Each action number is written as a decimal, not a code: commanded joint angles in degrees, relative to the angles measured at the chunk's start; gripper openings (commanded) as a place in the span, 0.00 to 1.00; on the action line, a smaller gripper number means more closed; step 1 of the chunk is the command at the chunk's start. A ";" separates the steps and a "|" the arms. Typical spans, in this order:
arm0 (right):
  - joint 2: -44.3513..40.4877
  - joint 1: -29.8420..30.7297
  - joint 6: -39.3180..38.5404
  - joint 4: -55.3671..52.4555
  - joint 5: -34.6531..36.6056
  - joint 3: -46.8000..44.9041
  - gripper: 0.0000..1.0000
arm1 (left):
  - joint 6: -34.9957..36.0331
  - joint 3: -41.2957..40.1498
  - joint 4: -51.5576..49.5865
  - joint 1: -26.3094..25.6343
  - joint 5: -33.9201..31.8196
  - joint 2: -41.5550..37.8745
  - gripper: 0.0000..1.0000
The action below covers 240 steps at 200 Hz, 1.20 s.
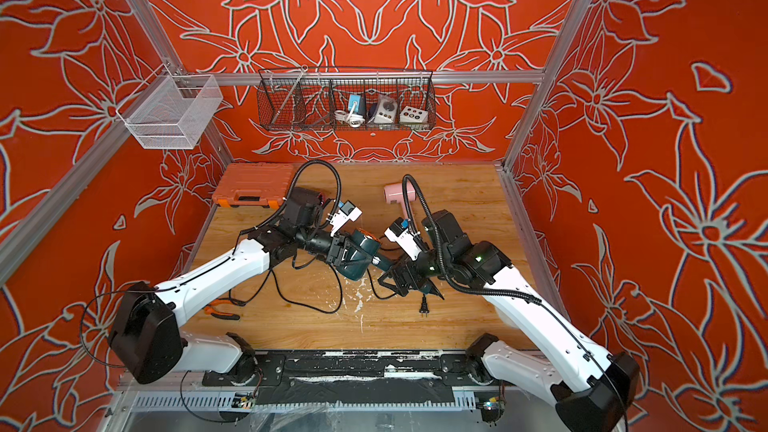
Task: Wrap the cord around the hair dryer
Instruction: Place the hair dryer at the center of the board.
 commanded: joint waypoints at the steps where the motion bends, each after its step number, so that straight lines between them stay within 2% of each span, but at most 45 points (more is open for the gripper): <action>1: 0.58 1.22 -0.53 0.26 -2.43 -1.45 0.99 | 0.40 2.92 3.10 0.44 1.92 0.00 0.00; 20: 1.13 1.67 -0.78 0.49 -2.82 -1.64 0.97 | 0.40 3.28 3.02 0.53 2.08 0.05 0.00; 83: 3.81 1.86 -2.35 1.33 -5.41 -1.11 0.77 | 0.22 3.28 3.05 0.53 2.39 -0.10 0.00; 107: 4.67 1.95 -2.94 1.30 -5.66 -1.18 0.63 | 0.30 3.40 2.83 0.53 2.35 -0.08 0.00; 143: 4.79 1.95 -3.31 1.36 -4.59 -1.38 0.36 | 0.39 3.57 2.71 0.53 2.34 0.00 0.00; 176: 4.77 1.90 -3.01 2.35 -2.50 -1.70 0.00 | 0.13 3.95 2.82 0.53 2.54 0.34 0.00; 203: 4.65 1.78 -2.56 3.48 -0.51 -2.23 0.00 | 0.40 4.25 2.39 0.53 1.72 0.24 0.00; 208: 4.67 1.73 -2.64 3.48 -0.16 -2.32 0.00 | 0.40 4.31 2.33 0.53 1.34 0.10 0.06; 219: 4.62 1.34 -2.96 3.49 0.23 -2.35 0.00 | 0.57 4.63 2.01 0.53 0.84 -0.18 0.32; 229: 4.48 0.63 -2.97 3.57 0.58 -2.54 0.00 | 0.68 4.81 1.78 0.53 0.01 -0.51 0.45; 234: 4.36 0.11 -3.07 3.57 0.62 -2.67 0.00 | 0.66 4.86 1.76 0.53 -0.41 -0.71 0.65; 240: 4.15 -0.70 -3.20 3.56 0.63 -2.77 0.00 | 0.76 5.01 1.79 0.49 -0.84 -0.94 0.74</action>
